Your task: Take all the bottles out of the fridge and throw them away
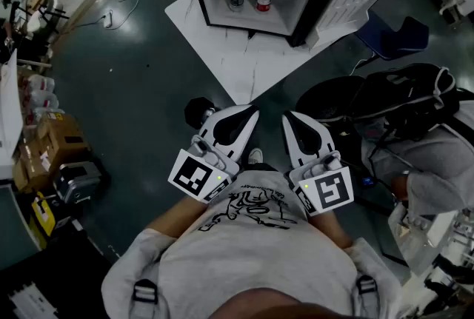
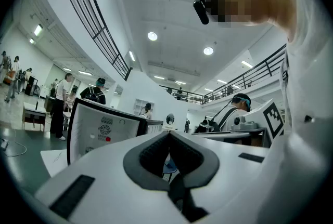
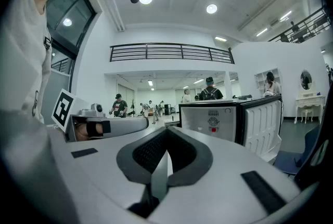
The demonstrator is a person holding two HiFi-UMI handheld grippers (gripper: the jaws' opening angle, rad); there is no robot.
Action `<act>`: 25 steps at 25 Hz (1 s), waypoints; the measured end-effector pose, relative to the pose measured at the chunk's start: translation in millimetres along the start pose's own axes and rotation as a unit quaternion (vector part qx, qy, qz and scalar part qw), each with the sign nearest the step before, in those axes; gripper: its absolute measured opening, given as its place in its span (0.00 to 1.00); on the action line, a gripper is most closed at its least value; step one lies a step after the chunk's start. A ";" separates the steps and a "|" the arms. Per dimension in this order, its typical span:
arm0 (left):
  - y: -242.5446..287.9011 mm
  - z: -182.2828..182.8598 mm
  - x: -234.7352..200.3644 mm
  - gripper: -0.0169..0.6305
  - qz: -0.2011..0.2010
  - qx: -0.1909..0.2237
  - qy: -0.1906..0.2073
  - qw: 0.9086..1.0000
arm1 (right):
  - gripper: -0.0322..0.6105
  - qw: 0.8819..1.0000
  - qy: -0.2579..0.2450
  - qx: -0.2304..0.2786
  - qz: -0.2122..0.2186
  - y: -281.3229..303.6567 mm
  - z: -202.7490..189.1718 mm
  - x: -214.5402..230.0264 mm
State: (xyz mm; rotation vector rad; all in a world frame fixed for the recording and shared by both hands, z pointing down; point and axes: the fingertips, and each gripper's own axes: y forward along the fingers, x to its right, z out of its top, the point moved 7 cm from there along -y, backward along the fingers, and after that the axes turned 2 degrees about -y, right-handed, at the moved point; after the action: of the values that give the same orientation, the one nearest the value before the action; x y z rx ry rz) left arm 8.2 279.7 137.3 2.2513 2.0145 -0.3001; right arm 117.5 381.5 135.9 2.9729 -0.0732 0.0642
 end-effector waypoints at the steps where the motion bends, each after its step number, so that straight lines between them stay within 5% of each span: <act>1: 0.8 0.1 0.0 0.05 0.000 0.000 0.001 1.000 | 0.09 1.000 0.000 -0.001 0.000 0.0 -0.3 0.6; 11: 17.4 -3.4 2.7 0.05 0.003 -0.004 -0.005 1.000 | 0.09 0.999 -0.030 0.010 0.000 -0.2 4.7 10.9; 25: 46.1 -5.5 18.1 0.05 0.015 -0.007 -0.006 1.000 | 0.09 1.000 -0.007 0.007 0.017 -13.5 1.6 41.0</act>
State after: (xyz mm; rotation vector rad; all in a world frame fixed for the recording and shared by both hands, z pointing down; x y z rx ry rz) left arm 56.3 293.1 136.3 2.2637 1.9687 -0.2965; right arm 159.1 392.7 134.0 2.9858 -0.1260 0.0488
